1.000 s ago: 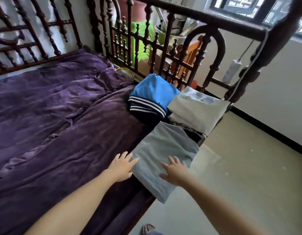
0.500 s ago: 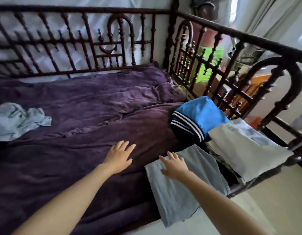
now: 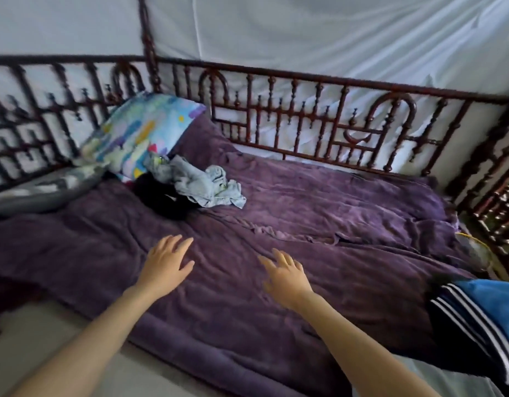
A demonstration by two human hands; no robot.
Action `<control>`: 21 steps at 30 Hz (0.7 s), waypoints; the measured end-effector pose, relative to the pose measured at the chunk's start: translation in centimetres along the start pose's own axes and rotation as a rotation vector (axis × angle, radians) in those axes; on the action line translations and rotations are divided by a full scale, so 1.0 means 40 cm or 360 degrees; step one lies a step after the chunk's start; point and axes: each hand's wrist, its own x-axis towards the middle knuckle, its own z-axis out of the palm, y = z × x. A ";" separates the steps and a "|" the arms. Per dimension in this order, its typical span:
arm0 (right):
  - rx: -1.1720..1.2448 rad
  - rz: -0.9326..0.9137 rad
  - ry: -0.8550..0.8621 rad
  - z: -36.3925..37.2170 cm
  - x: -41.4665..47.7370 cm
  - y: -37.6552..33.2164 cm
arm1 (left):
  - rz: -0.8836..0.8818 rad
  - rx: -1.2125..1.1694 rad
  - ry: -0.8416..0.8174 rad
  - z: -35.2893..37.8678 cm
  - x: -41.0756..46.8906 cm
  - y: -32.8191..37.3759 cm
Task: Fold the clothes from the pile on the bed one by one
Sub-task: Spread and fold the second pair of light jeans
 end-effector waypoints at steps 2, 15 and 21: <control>-0.0026 -0.0091 0.0054 -0.030 0.049 -0.075 | -0.0067 -0.0063 0.0108 -0.043 -0.006 -0.074; 0.0084 -0.0119 0.0231 -0.047 0.319 -0.521 | -0.0277 -0.0008 0.0295 -0.206 -0.067 -0.647; 0.0007 -0.0034 0.0273 -0.034 0.412 -0.563 | -0.0266 -0.0121 0.0359 -0.196 -0.013 -0.741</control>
